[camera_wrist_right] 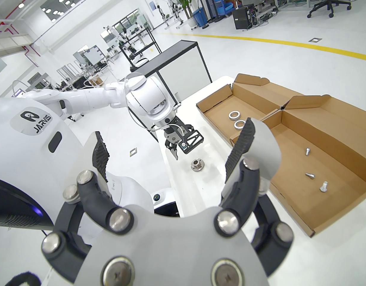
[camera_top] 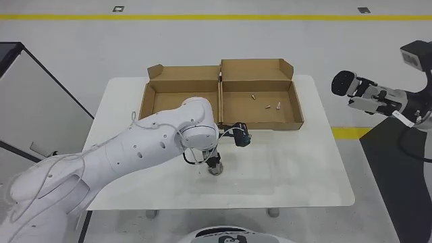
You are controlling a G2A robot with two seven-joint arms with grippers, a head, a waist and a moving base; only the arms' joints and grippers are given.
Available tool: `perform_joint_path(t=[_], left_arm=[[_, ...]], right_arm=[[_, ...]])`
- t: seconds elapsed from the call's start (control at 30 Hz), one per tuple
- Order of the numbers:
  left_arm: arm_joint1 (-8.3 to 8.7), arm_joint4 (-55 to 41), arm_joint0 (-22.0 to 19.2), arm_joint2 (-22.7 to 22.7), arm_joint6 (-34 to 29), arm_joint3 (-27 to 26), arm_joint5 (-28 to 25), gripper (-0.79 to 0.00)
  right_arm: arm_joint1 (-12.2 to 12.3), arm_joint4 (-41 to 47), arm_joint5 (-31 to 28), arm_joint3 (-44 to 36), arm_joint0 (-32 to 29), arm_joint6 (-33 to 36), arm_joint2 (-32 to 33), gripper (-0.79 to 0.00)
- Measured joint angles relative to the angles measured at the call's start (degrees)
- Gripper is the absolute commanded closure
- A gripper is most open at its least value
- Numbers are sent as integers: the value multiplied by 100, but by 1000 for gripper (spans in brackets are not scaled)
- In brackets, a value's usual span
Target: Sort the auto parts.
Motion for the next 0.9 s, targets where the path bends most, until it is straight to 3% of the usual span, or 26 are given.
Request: perform_joint_path(t=[0.5, 0.9], left_arm=[[-9, 154, -135, 669, 431, 351, -435, -502], [-105, 217, -104, 819, 636, 578, -639, -471]], right_arm=[[0, 0, 0, 0, 0, 0, 0, -785], [0, 0, 0, 0, 0, 0, 0, -785]])
